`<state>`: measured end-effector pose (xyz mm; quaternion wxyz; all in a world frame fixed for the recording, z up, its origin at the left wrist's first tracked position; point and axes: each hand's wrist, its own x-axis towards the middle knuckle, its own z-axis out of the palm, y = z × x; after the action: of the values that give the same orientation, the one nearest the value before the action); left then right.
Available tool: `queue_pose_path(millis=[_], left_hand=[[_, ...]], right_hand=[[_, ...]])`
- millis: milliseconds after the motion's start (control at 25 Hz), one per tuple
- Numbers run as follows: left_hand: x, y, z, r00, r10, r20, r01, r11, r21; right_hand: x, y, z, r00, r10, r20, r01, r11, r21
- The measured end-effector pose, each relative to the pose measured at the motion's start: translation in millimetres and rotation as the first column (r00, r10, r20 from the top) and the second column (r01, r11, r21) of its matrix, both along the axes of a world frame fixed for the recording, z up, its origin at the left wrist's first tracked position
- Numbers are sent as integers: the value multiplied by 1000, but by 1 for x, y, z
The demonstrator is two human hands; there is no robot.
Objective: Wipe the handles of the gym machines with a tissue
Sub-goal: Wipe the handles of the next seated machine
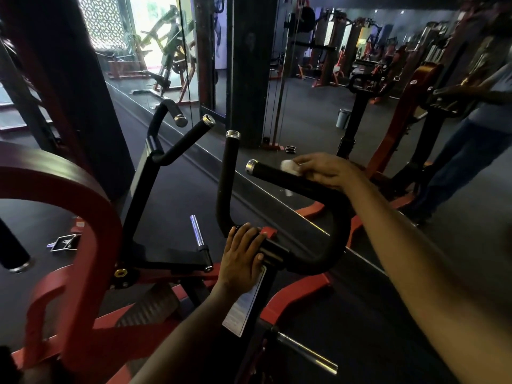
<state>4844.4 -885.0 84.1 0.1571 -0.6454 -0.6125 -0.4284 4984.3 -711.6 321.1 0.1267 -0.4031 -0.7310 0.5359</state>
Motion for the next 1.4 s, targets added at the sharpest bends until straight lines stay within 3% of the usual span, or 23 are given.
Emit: queue_pose_path(millis=[160, 320, 360, 440, 520, 560, 640, 720, 960, 1040, 1160, 1240, 1400], left_hand=[[0, 1, -2, 1000, 8, -4, -8, 1000, -4], [-1, 2, -3, 1000, -2, -10, 2, 1000, -1], [-1, 2, -3, 1000, -2, -6, 2, 1000, -2], [-1, 1, -4, 1000, -4, -3, 4, 1000, 2], [0, 1, -3, 1000, -9, -3, 9, 1000, 4], [0, 1, -2, 1000, -7, -2, 7, 1000, 1], [2, 0, -1, 1000, -1, 6, 1, 1000, -4], [1, 0, -1, 1000, -5, 16, 5, 1000, -6], [2, 0, 1, 999, -21, 27, 20, 1000, 6], [2, -1, 1, 1000, -21, 17, 21, 1000, 14], [3, -2, 2, 1000, -9, 12, 9, 1000, -11], [2, -3, 2, 1000, 2, 0, -2, 1000, -25], [1, -6, 6, 999, -14, -30, 13, 999, -47]], right_hand=[[-5, -3, -3, 990, 140, 20, -140, 990, -37], [74, -17, -19, 999, -3, 35, 7, 994, -113], [87, -19, -25, 998, -24, 62, 29, 996, -90], [83, -19, -23, 987, -157, 45, 151, 981, 125], [43, -18, -12, 967, -235, -95, 253, 866, 431], [17, -24, -5, 981, -160, -107, 192, 780, 596], [-28, -37, -4, 995, 65, 75, -99, 598, 796], [-32, -44, -12, 947, 188, 260, -319, 454, 832], [94, -77, -24, 965, -31, 261, -226, 409, 884], [89, -80, -22, 952, -101, 290, -224, 417, 881], [34, -73, -13, 976, -109, 189, -151, 286, 946], [20, -68, -18, 968, -78, 239, -212, 251, 944], [87, -87, -56, 971, -134, 198, -165, 223, 961]])
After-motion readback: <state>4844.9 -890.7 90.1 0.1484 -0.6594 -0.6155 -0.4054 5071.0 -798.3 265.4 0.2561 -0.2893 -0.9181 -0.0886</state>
